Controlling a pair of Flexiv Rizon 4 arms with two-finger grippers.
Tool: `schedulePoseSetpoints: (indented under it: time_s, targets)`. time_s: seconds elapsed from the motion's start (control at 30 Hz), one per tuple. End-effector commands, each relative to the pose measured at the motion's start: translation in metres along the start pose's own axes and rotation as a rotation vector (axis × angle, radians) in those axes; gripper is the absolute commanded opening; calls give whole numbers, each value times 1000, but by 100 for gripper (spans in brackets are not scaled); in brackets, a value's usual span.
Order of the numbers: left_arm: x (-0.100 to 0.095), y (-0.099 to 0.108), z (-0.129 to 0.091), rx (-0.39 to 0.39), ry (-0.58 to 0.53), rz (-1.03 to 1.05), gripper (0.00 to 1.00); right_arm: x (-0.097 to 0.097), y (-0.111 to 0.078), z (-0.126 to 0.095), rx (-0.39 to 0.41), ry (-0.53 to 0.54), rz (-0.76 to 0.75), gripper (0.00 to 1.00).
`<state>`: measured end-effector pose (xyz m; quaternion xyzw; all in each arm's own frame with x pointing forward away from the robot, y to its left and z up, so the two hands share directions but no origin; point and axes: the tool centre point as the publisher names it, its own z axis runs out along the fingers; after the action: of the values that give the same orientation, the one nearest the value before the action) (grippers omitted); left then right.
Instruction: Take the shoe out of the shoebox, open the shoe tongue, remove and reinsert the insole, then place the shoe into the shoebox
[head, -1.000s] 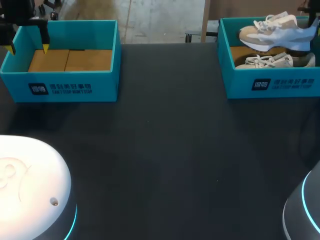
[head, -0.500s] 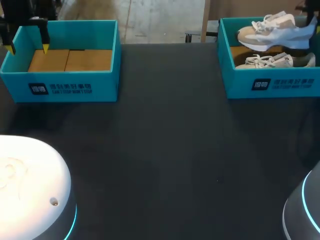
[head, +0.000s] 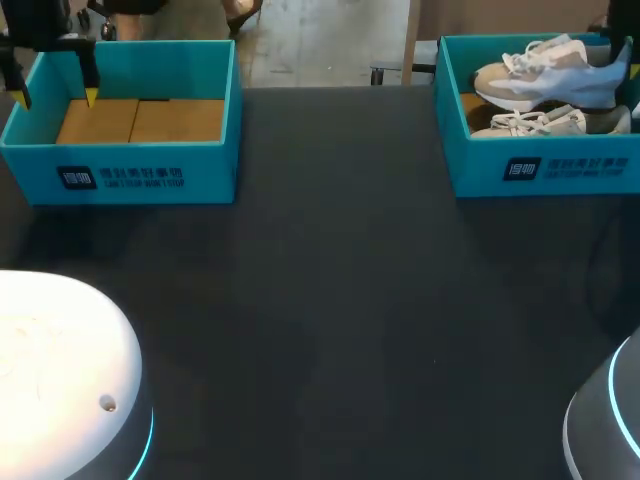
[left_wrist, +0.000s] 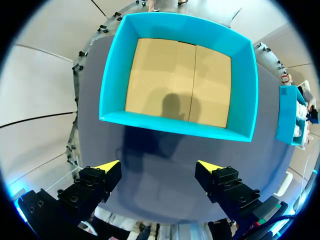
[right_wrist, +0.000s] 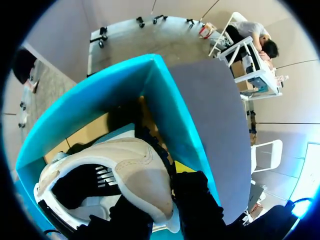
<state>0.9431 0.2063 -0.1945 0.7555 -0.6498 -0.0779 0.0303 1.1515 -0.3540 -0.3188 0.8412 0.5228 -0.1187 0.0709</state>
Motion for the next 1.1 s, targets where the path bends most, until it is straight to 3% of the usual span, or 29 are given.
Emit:
schedulePoseSetpoints:
  time_s: [0.03, 1.1]
  targets:
    - [-1, 1, 0, 1, -1, 0, 100, 7, 13, 10, 32, -13, -3, 0]
    - [-1, 1, 0, 1, -1, 0, 100, 25, 18, 50, 80, -20, 5, 0]
